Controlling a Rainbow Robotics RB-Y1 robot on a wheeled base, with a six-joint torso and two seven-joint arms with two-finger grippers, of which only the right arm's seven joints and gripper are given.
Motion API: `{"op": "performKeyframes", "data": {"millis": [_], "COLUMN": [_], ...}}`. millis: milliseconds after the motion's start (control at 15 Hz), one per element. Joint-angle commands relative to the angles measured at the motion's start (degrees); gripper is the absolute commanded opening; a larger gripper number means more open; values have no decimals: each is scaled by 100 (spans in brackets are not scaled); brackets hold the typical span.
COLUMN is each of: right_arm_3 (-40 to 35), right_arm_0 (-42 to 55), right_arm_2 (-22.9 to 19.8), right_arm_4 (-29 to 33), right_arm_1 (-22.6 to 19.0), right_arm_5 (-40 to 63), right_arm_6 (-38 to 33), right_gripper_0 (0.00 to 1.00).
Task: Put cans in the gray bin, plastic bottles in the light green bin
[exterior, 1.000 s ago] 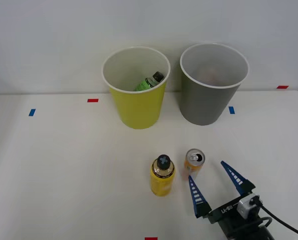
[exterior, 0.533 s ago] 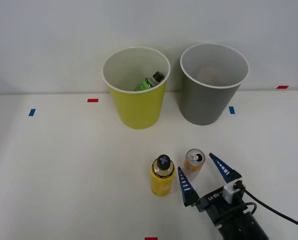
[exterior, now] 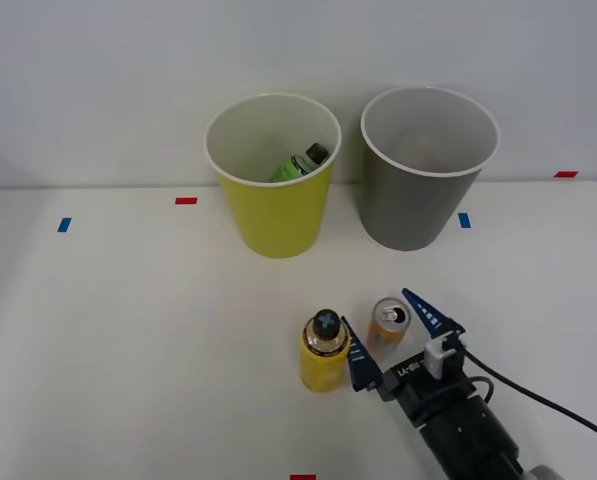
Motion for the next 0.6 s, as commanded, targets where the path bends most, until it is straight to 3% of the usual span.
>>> {"op": "performKeyframes", "data": {"millis": [67, 600], "right_arm_3": [4, 4], "right_arm_0": [-32, -6], "right_arm_2": [-58, -67], "right_arm_4": [382, 382], "right_arm_1": [-4, -83], "right_arm_5": [116, 168], "right_arm_6": [52, 78], "right_gripper_0": [100, 100]}}
